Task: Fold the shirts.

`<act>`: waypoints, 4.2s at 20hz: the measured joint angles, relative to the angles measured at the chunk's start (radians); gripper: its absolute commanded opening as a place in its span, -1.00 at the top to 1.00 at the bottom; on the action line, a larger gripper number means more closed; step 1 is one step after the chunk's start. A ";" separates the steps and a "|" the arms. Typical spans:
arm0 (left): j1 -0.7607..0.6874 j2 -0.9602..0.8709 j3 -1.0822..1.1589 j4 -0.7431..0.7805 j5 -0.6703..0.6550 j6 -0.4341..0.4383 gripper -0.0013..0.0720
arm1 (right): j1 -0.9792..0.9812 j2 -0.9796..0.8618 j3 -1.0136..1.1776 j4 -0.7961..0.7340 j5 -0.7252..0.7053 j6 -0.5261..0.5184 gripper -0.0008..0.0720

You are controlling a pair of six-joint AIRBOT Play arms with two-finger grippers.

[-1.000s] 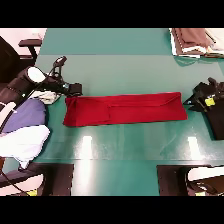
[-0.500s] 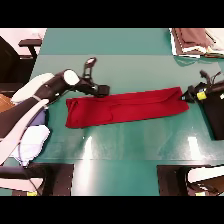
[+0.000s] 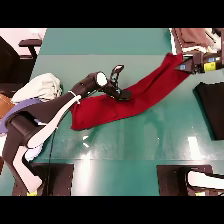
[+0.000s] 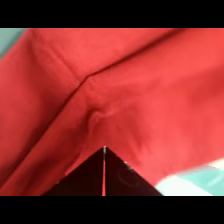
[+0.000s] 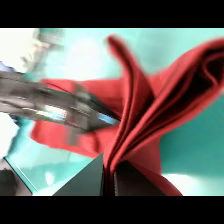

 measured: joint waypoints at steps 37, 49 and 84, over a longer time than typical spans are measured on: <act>0.508 0.699 0.051 0.397 -0.290 -0.022 0.91 | 0.424 -0.134 -0.283 -0.201 -0.333 0.005 -0.74; 0.383 0.615 0.039 0.381 -0.272 -0.022 0.91 | 0.471 -0.492 -0.097 -0.050 -0.258 0.022 0.75; 0.182 0.612 0.039 0.304 -0.194 -0.022 0.91 | -0.582 -0.086 0.255 -0.265 -0.288 0.138 0.94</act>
